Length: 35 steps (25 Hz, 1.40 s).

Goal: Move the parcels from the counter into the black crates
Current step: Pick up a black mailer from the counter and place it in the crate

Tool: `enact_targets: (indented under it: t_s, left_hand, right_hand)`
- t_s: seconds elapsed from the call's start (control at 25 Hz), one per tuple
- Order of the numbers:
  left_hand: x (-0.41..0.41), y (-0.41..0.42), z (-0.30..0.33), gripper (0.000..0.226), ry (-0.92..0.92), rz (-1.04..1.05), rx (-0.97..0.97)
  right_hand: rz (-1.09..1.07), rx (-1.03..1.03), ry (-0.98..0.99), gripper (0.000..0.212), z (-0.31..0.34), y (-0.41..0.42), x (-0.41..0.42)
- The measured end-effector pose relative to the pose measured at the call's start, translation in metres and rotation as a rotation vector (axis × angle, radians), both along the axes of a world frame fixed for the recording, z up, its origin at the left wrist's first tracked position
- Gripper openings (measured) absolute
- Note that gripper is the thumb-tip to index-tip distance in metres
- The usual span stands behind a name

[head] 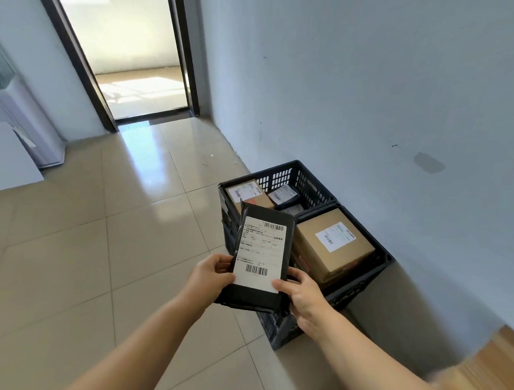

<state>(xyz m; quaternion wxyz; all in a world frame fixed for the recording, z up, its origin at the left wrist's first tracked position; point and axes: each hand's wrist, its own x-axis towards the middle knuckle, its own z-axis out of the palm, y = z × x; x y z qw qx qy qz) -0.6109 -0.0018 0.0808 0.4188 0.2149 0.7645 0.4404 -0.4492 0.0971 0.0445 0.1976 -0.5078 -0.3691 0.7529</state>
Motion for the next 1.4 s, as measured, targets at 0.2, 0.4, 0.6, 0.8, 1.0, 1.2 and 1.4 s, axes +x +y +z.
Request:
enact_targets:
  t_s: [0.2,0.4,0.6,0.8,1.0,1.2,1.4]
  left_hand:
    - [-0.045,0.064,-0.019,0.023,-0.032,-0.032,-0.037]
    - [-0.099,0.131,-0.033,0.018,-0.045,-0.145,-0.066]
    - [-0.183,0.198,-0.044,0.024,-0.032,-0.281,-0.137]
    - [-0.248,0.269,-0.061,0.028,-0.005,-0.433,-0.196]
    - [-0.259,0.325,-0.085,0.031,-0.002,-0.580,-0.274]
    - [-0.276,0.394,-0.086,0.029,0.045,-0.629,-0.279]
    - [-0.303,0.456,-0.099,0.031,0.070,-0.631,-0.327]
  right_hand:
    - [-0.057,-0.020,-0.047,0.039,-0.012,0.048,-0.038]
    - [-0.154,-0.034,-0.095,0.043,-0.022,0.097,-0.085]
    - [-0.272,-0.060,-0.139,0.042,-0.033,0.144,-0.159]
    - [-0.399,-0.103,-0.183,0.033,-0.053,0.183,-0.218]
    - [-0.532,-0.178,-0.262,0.036,-0.078,0.216,-0.221]
    - [-0.598,-0.222,-0.322,0.036,-0.103,0.278,-0.222]
    - [-0.629,-0.283,-0.384,0.040,-0.117,0.326,-0.237]
